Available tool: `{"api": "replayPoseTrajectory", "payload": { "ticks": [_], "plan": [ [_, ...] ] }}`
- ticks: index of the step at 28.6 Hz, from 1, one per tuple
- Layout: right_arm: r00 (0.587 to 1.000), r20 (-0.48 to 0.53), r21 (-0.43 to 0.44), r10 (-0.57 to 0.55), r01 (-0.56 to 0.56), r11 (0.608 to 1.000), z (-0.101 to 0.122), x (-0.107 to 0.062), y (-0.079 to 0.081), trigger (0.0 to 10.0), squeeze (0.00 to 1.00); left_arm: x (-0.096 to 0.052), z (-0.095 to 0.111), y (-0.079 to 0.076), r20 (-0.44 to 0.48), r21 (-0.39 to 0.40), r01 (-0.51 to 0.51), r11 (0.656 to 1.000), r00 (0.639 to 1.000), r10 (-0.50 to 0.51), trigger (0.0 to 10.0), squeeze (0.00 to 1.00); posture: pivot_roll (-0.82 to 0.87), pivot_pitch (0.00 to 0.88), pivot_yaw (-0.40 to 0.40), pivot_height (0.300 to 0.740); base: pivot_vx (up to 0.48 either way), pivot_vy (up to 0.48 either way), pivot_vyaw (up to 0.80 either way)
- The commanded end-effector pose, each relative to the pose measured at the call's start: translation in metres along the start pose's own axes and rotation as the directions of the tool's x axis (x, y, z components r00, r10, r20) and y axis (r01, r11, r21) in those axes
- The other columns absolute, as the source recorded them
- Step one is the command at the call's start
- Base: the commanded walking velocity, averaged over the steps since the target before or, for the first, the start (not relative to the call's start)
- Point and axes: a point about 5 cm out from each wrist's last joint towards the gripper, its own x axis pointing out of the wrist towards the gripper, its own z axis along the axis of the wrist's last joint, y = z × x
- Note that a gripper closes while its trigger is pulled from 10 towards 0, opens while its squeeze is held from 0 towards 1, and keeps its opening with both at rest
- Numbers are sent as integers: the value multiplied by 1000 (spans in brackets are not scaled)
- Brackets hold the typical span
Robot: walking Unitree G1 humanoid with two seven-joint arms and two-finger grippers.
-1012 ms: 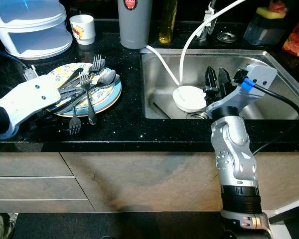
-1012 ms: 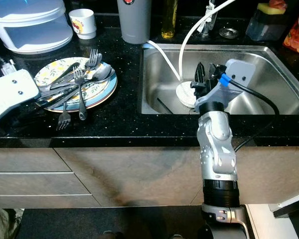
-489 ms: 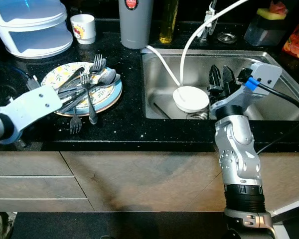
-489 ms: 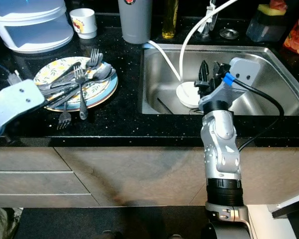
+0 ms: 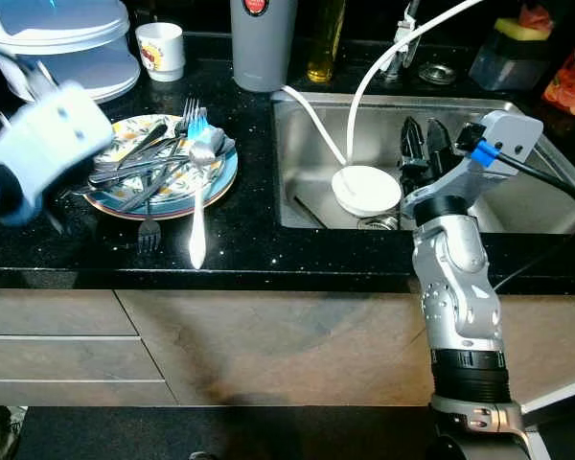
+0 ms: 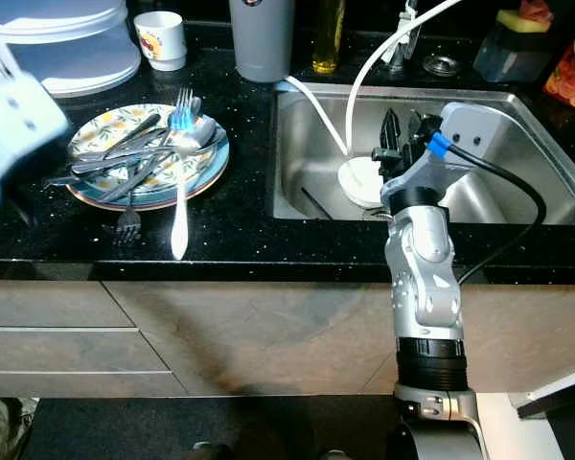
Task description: Kitchen organization
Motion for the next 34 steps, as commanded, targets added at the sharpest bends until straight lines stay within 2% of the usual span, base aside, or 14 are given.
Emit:
{"api": "replayPoseTrajectory", "payload": {
  "ticks": [1, 8, 11, 14, 16, 19, 20, 24, 25, 27, 28, 31, 32, 34],
  "plan": [
    [1000, -2, 9, 0, 0, 1000, -1, 0, -1, 10000, 0, 5, -6, 2, -31, 1, -41, 999, 999, 41, 10000, 0, 187, 93, -28, 740, 0, 0, 0],
    [1000, 2, -11, -7, 7, 1000, 1, 1, -7, 10000, 0, 33, -5, -2, -11, -81, -148, 986, 989, 148, 10000, 0, 177, 82, -31, 740, 0, 0, 0],
    [1000, 10, -14, -12, 12, 1000, 2, 2, -7, 10000, 0, 65, 18, -19, 114, -171, -124, 977, 983, 145, 10000, 0, 141, 65, -24, 740, 0, 0, 0],
    [1000, 16, -19, -13, 13, 1000, 4, 1, -6, 10000, 0, 86, 49, -48, 254, -231, 14, 973, 966, 46, 10000, 0, 119, 59, -16, 740, 0, 0, 0],
    [1000, 21, -24, -21, 22, 999, 6, 1, -8, 10000, 0, 99, 65, -68, 313, -222, 93, 971, 950, -20, 10000, 0, 108, 58, -10, 740, 0, 0, 0],
    [999, 26, -30, -31, 32, 999, 7, 0, -10, 10000, 0, 111, 81, -85, 353, -209, 141, 968, 934, -60, 10000, 0, 94, 54, -4, 740, 0, 0, 0],
    [999, 32, -40, -40, 41, 998, 9, -1, -13, 10000, 0, 130, 100, -102, 370, -220, 183, 958, 924, -92, 10000, 0, 80, 53, 5, 740, 0, 0, 0],
    [998, 37, -47, -48, 50, 998, 11, -3, -15, 10000, 0, 144, 116, -118, 374, -216, 223, 951, 918, -131, 10000, 0, 64, 49, 14, 740, 0, 0, 0],
    [998, 41, -52, -55, 57, 997, 12, -4, -17, 10000, 0, 153, 127, -130, 373, -212, 259, 942, 913, -167, 10000, 157, 64, 49, 14, 740, 0, 0, 0],
    [997, 43, -54, -57, 59, 997, 13, -4, -17, 10000, 0, 156, 131, -135, 374, -208, 272, 940, 910, -181, 10000, 157, 64, 49, 14, 740, 0, 0, 0],
    [997, 45, -56, -60, 63, 996, 13, -5, -18, 10000, 0, 159, 138, -140, 388, -207, 293, 933, 901, -196, 10000, 1000, 54, 46, 20, 740, 0, 0, 0],
    [997, 45, -59, -64, 67, 996, 13, -5, -18, 10000, 0, 160, 156, -143, 463, -258, 331, 908, 867, -184, 10000, 1000, 43, 45, 24, 740, 0, 0, 0],
    [997, 45, -59, -64, 67, 996, 13, -5, -18, 10000, 0, 157, 167, -135, 530, -329, 353, 876, 836, -138, 10000, 0, 43, 45, 24, 740, 0, 0, 0],
    [997, 44, -59, -64, 67, 996, 13, -5, -18, 10000, 0, 154, 172, -129, 566, -367, 367, 854, 817, -108, 10000, 0, 43, 45, 24, 740, 0, 0, 0]
  ]
}}
